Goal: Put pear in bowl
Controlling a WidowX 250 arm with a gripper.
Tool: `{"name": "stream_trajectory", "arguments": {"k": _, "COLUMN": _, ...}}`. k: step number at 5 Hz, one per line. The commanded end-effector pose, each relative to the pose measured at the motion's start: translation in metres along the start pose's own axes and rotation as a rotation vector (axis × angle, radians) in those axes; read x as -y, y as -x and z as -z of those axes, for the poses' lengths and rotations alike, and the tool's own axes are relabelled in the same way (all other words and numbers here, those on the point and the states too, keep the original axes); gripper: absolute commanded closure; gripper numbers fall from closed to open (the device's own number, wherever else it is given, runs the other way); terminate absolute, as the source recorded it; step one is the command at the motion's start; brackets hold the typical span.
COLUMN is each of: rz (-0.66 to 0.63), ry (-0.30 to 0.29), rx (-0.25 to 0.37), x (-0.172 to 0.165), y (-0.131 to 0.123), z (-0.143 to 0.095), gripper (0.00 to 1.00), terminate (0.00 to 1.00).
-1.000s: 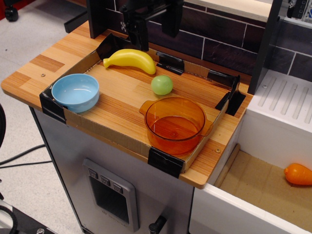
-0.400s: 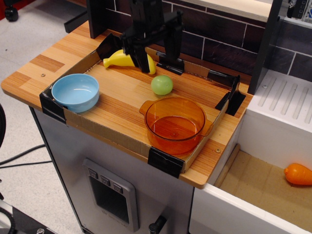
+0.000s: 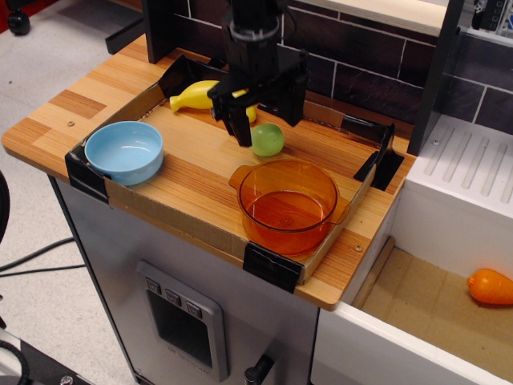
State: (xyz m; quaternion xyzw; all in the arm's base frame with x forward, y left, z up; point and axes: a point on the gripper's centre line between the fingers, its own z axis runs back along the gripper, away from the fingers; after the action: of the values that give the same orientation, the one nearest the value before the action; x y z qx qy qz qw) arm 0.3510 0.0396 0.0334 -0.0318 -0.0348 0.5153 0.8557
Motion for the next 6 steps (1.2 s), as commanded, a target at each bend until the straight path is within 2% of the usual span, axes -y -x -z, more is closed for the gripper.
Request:
{"name": "stream_trajectory", "arguments": {"k": 1, "rz": -0.011, "ry": 0.024, "rx": 0.049, "x": 0.013, "y": 0.0, "z": 0.007, "gripper": 0.0, "terminate": 0.0}}
{"name": "stream_trajectory", "arguments": {"k": 2, "rz": -0.025, "ry": 0.051, "rx": 0.051, "x": 0.014, "y": -0.001, "z": 0.006, "gripper": 1.0, "terminate": 0.0}}
{"name": "stream_trajectory", "arguments": {"k": 4, "rz": -0.048, "ry": 0.072, "rx": 0.058, "x": 0.009, "y": -0.008, "z": -0.014, "gripper": 1.0, "terminate": 0.0}}
{"name": "stream_trajectory", "arguments": {"k": 5, "rz": -0.107, "ry": 0.113, "rx": 0.025, "x": 0.0, "y": -0.012, "z": -0.043, "gripper": 1.0, "terminate": 0.0}}
{"name": "stream_trajectory", "arguments": {"k": 6, "rz": -0.1, "ry": 0.13, "rx": 0.0, "x": -0.011, "y": -0.012, "z": -0.065, "gripper": 1.0, "terminate": 0.0}}
